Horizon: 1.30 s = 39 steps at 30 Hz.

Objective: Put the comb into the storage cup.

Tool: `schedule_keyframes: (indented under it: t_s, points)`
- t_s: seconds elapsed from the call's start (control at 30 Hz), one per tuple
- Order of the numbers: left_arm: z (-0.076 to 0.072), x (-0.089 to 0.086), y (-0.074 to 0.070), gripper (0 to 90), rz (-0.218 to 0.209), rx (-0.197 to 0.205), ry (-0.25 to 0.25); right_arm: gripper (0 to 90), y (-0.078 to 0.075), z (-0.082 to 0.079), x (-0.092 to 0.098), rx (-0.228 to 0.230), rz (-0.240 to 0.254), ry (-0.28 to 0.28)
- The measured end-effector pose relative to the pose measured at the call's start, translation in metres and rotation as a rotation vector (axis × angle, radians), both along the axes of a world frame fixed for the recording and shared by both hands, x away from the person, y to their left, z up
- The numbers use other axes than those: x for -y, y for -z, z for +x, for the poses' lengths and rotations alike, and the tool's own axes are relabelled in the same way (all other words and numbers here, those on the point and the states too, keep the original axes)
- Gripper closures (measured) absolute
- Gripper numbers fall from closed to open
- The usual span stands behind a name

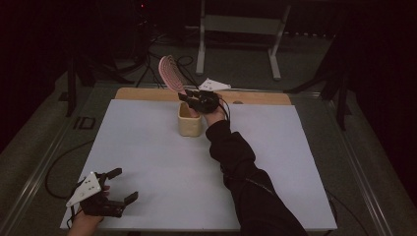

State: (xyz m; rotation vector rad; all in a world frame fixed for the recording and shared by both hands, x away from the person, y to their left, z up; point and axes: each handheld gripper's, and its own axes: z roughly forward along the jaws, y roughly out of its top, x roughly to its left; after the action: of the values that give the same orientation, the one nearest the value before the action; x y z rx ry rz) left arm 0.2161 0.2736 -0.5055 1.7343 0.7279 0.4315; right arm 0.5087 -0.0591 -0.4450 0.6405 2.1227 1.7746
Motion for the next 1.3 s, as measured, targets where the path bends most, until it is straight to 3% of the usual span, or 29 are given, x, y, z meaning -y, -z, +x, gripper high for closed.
schedule_keyframes:
  t_s: [0.3, 0.67, 0.7, 0.73, 0.77, 0.83, 0.93, 1.3]
  points:
    - [0.0, 0.0, 0.0, 0.0, 0.001, -0.002, 0.0, 70.6, 0.014, -0.004, 0.001, 0.012, -0.033, -0.001]
    - [0.0, 0.0, 0.001, 0.0, 0.006, -0.001, -0.001, 68.6, 0.019, -0.007, -0.001, 0.008, -0.083, -0.011]
    - [0.0, 0.0, 0.001, 0.0, 0.006, -0.001, -0.001, 61.4, 0.019, -0.008, 0.0, 0.007, -0.082, -0.007]
    - [0.0, 0.0, 0.001, 0.0, 0.005, -0.002, -0.001, 48.2, 0.018, -0.008, 0.0, 0.003, -0.076, -0.006]
    - [0.0, 0.0, 0.001, 0.0, 0.005, -0.002, -0.001, 48.2, 0.018, -0.008, 0.0, 0.003, -0.076, -0.006]
    - [0.0, 0.001, 0.001, 0.0, 0.01, 0.0, -0.002, 25.9, 0.018, -0.011, 0.002, 0.004, -0.079, 0.02]
    - [0.0, 0.001, 0.001, 0.0, 0.012, -0.002, -0.002, 12.1, 0.016, -0.011, 0.007, -0.003, -0.077, 0.022]
    - [0.001, 0.001, 0.001, 0.0, 0.016, -0.003, -0.006, 10.2, 0.012, -0.015, 0.022, -0.03, -0.106, 0.032]
